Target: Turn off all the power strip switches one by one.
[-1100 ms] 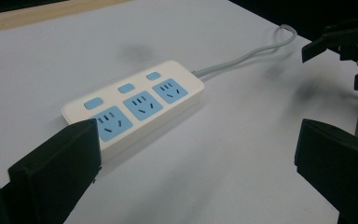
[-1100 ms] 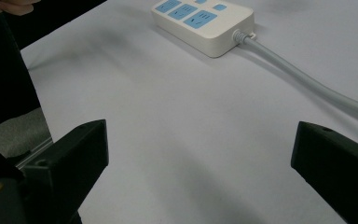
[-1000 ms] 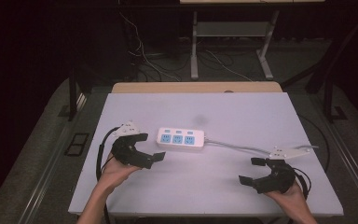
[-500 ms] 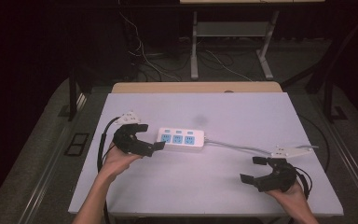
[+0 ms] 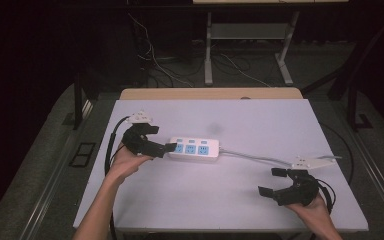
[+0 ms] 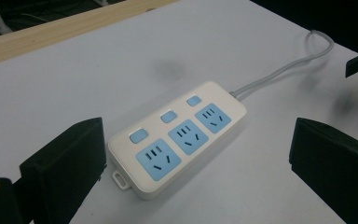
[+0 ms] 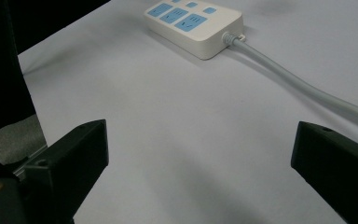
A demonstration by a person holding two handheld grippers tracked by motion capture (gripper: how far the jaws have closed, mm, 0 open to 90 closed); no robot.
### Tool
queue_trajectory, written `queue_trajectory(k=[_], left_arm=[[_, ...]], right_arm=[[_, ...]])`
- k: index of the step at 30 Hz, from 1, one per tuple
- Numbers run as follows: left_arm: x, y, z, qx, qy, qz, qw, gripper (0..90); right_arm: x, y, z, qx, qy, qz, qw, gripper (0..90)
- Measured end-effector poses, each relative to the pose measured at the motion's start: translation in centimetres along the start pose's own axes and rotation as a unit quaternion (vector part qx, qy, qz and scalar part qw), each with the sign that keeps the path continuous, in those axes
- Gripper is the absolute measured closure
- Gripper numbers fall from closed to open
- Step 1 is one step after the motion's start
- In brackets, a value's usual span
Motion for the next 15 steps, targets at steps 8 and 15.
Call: queue_trajectory(k=[8, 15], left_arm=[[0.9, 0.9, 0.8, 0.009, 0.027, 0.003, 0.9996, 3.5], [1.9, 1.7, 0.9, 0.020, 0.051, 0.005, 0.9985, 4.6]], right_arm=[[-0.1, -0.2, 0.0, 0.000, -0.001, -0.004, 1.0000, 3.8], [-0.1, -0.1, 0.0, -0.004, -0.001, -0.005, 1.0000, 3.8]])
Point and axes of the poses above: each handheld gripper's, and its own axes: x roughly forward along the jaws, z roughly out of its top, y roughly to its left, the point moved 1 cm from there along x, roughly forward along the jaws, and after that the axes turned 10 degrees about -y, right-handed, at the moved point
